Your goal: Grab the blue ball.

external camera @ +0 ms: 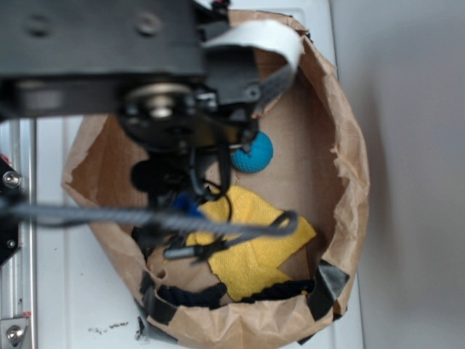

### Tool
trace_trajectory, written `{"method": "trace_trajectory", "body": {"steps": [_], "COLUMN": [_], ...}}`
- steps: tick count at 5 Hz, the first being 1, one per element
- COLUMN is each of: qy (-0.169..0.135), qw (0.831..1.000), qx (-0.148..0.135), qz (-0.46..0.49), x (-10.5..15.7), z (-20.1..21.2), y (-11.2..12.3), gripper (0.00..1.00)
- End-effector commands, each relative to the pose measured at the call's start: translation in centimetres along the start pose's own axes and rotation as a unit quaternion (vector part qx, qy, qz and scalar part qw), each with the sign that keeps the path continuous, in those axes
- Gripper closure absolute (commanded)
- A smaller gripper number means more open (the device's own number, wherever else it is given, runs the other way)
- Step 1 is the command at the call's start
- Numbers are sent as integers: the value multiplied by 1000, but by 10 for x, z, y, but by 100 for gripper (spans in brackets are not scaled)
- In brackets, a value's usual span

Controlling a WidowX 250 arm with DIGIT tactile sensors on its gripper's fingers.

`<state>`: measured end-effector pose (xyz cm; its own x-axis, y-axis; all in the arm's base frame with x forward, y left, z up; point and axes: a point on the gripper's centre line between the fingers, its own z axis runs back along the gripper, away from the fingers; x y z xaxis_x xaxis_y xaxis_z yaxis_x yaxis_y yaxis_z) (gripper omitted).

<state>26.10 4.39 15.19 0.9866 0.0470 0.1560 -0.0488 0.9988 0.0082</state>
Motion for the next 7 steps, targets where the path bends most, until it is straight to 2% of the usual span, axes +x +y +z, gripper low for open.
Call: {"method": "trace_trajectory", "body": {"steps": [1,2,3,4,6,7], "qy": [-17,-7,5,15,44,43], "qw": [999,1000,1000,1000,999,999], "qx": [31,28,6,-1,0,4], "qz": [-9,-4,1,12,21,27], "x": [43,45,51,54,48,54], "z": [-33,-53,-77,-88,-112,-107], "y": [26,25,15,4,-5,-9], "gripper": [0,0,0,0,0,100]}}
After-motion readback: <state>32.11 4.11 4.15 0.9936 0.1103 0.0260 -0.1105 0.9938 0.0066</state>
